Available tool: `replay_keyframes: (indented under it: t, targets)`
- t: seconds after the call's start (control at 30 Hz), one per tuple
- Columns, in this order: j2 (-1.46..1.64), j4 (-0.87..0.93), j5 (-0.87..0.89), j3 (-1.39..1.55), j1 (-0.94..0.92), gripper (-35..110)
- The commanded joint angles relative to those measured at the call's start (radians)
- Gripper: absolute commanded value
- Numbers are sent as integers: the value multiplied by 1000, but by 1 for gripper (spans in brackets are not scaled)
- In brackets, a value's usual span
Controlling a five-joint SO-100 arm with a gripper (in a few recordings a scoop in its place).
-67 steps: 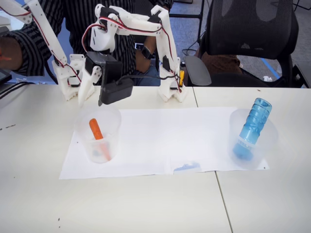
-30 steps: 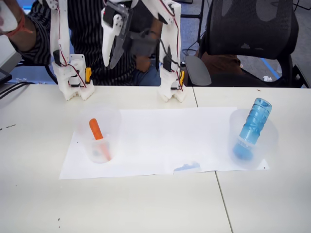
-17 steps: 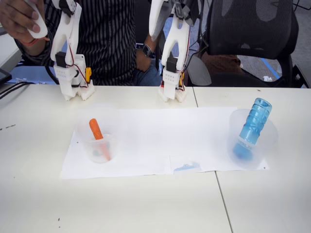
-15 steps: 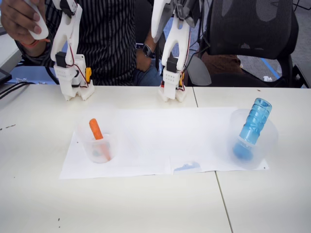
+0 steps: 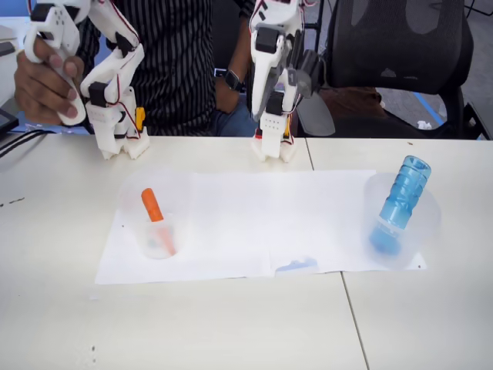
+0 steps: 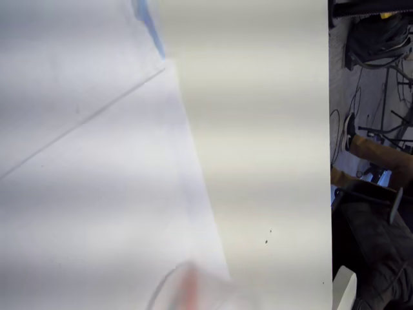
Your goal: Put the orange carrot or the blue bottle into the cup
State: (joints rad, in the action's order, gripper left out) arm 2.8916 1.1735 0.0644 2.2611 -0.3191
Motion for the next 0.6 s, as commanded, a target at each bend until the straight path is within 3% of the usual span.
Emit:
replay_keyframes:
  t: [0.0,0.4,0.57]
  targets:
    - [178,-133,-26,172,-3,8]
    - [391,-196,-52,575,3,8]
    - [402,-193,-41,647,135,8]
